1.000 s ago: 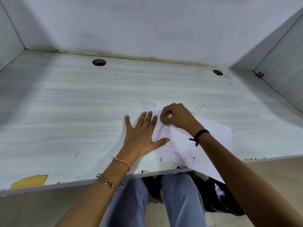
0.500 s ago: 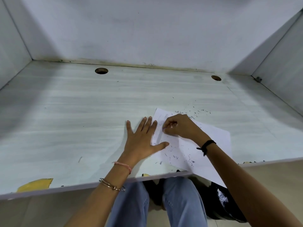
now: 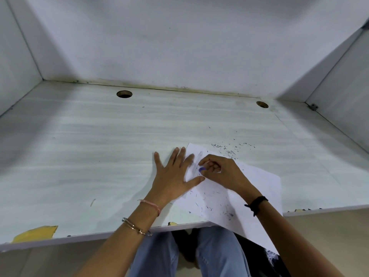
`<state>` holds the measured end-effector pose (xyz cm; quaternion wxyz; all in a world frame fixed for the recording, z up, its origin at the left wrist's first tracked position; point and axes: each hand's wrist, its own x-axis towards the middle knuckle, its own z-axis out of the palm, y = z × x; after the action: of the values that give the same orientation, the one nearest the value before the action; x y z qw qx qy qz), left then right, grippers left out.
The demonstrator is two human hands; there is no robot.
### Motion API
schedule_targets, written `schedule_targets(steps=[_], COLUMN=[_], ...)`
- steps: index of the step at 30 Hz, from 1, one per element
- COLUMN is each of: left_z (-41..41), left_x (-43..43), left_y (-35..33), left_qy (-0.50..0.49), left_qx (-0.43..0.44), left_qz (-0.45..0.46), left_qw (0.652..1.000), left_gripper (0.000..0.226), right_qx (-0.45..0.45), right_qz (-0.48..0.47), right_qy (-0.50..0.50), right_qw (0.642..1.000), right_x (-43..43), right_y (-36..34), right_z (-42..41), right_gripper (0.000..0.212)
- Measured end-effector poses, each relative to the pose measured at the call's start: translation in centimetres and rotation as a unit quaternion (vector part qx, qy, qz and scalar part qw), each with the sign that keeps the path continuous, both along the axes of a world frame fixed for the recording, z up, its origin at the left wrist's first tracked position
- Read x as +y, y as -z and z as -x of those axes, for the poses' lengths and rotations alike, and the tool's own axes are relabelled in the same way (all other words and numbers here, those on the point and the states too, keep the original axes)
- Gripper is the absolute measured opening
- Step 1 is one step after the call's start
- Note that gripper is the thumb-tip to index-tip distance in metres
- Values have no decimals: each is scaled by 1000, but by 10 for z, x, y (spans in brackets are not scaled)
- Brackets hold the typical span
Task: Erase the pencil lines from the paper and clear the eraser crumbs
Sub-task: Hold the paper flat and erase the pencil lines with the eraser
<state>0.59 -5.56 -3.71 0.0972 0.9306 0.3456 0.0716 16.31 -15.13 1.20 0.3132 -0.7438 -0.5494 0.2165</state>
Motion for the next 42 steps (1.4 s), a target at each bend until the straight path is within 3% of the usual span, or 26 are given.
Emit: schedule_targets(steps=[2,7,11,16,20,24,28,32,35,39,42], left_z=[-1,-3,-4,-4,-4,-3,-4,-3,-4,-2,-3], left_x=[1,2,3,4,3,3,3,3,3,2,2], left_y=[2,5,3,8,5,4,4,5,3,3,2], left_qy=[-1,-2,4,-1,1,2,2,1,3,3,3], left_qx=[20,16,26,10,11,5,14,0,14,-5,7], left_qz=[-4,-8,5,-3,8,9,0,-1,5,3,6], left_qw=[1000,1000,1000,1000,1000,1000,1000,1000,1000,1000,1000], left_gripper=[98,108,103,107,100,98,101,105,101,102,103], right_qx=[18,-56,-111,-97,-106,-125,-135,-122,-121,-129,-125], right_qz=[2,27,28,84,52,93,79,118,71,124,92], right_qy=[47,-20,33,-58,-12,-66,-10,-72,-12,-54,-23], right_qw=[999,998,993,990,993,986,988,983,990,982,988], right_x=[11,29,47,41,49,50,57,55,58,60,63], right_y=[-6,-4,-15,-22,-23,-25,-30,-29,-28,-28,-27], right_z=[2,20,8,14,9,15,6,14,5,12,6], right_gripper=[13,9,10,6,7,6,8,6,6,4,4])
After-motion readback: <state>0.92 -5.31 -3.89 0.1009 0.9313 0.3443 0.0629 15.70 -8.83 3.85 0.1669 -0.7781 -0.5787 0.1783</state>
